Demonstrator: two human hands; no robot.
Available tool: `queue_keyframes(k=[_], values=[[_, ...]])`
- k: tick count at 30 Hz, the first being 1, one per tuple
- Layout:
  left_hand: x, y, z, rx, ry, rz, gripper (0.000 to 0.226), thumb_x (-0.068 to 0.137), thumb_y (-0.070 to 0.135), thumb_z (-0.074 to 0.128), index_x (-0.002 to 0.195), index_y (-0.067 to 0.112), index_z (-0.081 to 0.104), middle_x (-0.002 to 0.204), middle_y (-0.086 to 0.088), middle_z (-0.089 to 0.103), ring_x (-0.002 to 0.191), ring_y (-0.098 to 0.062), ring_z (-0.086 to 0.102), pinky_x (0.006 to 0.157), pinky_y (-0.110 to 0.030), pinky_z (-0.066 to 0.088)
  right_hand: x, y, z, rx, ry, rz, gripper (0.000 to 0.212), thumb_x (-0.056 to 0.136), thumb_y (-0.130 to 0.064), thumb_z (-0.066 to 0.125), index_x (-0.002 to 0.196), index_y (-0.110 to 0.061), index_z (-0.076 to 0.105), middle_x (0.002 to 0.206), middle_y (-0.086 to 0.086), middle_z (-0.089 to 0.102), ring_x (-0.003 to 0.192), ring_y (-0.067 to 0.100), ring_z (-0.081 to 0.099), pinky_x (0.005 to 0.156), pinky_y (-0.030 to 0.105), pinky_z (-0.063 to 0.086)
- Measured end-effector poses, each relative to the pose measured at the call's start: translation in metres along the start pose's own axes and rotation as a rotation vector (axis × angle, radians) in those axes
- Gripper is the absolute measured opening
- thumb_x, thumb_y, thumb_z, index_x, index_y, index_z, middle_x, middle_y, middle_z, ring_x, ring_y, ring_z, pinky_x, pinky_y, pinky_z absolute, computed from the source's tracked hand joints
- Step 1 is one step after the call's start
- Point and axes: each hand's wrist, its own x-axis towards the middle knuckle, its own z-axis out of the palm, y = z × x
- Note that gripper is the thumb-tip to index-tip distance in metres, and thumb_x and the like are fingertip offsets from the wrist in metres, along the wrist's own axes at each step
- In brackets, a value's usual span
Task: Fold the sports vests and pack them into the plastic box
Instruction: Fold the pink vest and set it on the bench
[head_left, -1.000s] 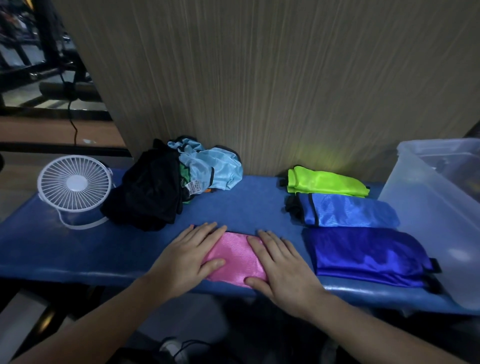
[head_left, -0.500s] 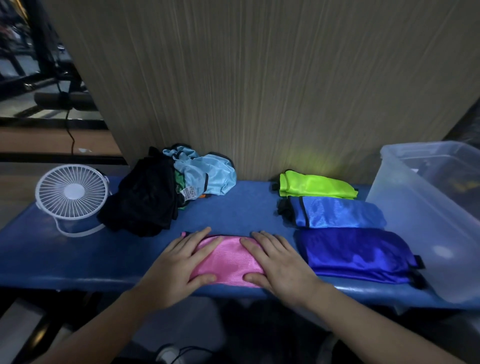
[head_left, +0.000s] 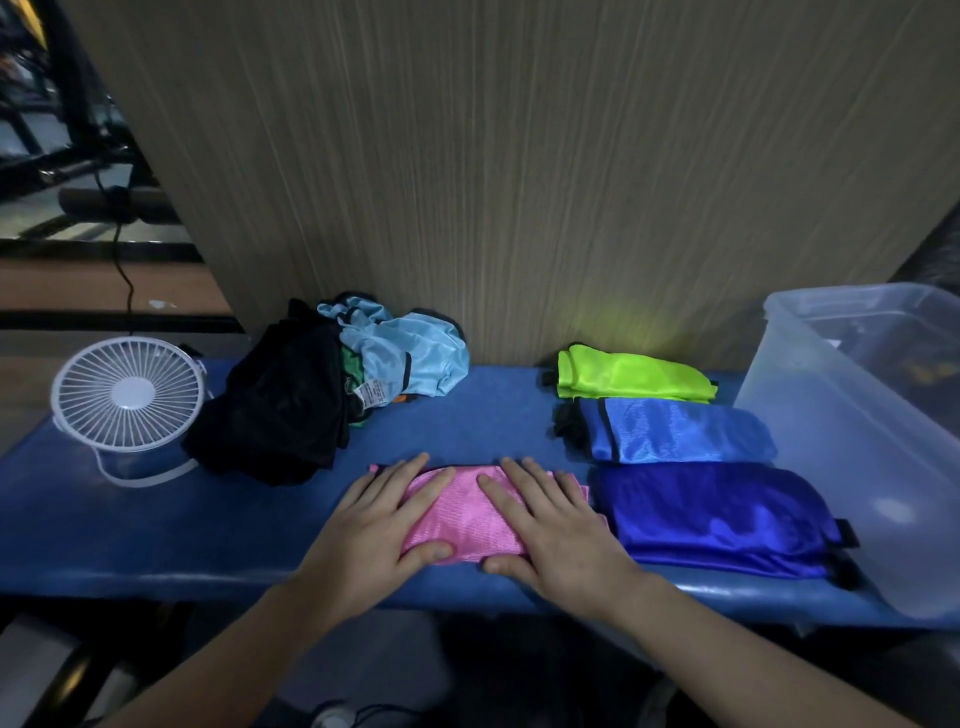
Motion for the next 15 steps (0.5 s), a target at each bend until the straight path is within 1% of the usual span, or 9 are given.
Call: queue_keyframes(k=[6, 9, 11, 13, 15], values=[[-0.0009, -0.0007, -0.0002, 0.007, -0.008, 0.006, 0.074, 0.094, 0.075, 0.034, 0.156, 0.035, 0.028, 0.161, 0.001, 0.032, 0.146, -0.017, 0.035, 0.117, -0.04, 0.022, 0.001, 0.0017, 0.0036, 0.042, -0.014, 0.009, 0.079, 0.094, -0.076, 0.027, 0.157, -0.027, 0.026, 0.16, 0.009, 0.033, 0.146, 0.031, 0.033, 0.112, 0.058, 0.035], [-0.0023, 0.0, -0.0017, 0.013, -0.015, 0.004, 0.074, 0.094, 0.076, 0.034, 0.157, 0.036, 0.027, 0.162, 0.001, 0.03, 0.147, -0.017, 0.034, 0.118, -0.039, 0.02, 0.0009, 0.0012, 0.0033, 0.05, -0.021, 0.016, 0.079, 0.094, -0.076, 0.028, 0.157, -0.027, 0.026, 0.161, 0.009, 0.032, 0.148, 0.031, 0.031, 0.113, 0.058, 0.033], [-0.0033, 0.0015, -0.0029, 0.023, -0.006, 0.005, 0.074, 0.094, 0.075, 0.035, 0.156, 0.035, 0.028, 0.162, 0.0, 0.031, 0.146, -0.017, 0.035, 0.117, -0.039, 0.021, 0.0005, 0.0011, 0.0034, 0.055, -0.033, 0.022, 0.079, 0.094, -0.076, 0.028, 0.156, -0.027, 0.027, 0.16, 0.009, 0.032, 0.147, 0.03, 0.031, 0.112, 0.058, 0.034], [-0.0038, 0.0034, -0.0051, 0.043, 0.017, 0.015, 0.072, 0.095, 0.073, 0.038, 0.155, 0.033, 0.033, 0.162, -0.001, 0.032, 0.146, -0.021, 0.035, 0.117, -0.041, 0.021, 0.0005, 0.0019, 0.0021, 0.047, -0.044, 0.024, 0.079, 0.094, -0.076, 0.029, 0.155, -0.026, 0.031, 0.159, 0.009, 0.036, 0.145, 0.031, 0.035, 0.109, 0.058, 0.039], [-0.0048, 0.0051, -0.0085, 0.045, 0.046, 0.04, 0.07, 0.095, 0.069, 0.042, 0.153, 0.031, 0.038, 0.162, 0.0, 0.031, 0.149, -0.022, 0.031, 0.119, -0.042, 0.02, 0.0001, 0.0018, -0.0001, 0.048, -0.039, 0.019, 0.078, 0.094, -0.076, 0.03, 0.154, -0.025, 0.034, 0.158, 0.009, 0.037, 0.144, 0.031, 0.037, 0.108, 0.058, 0.041]])
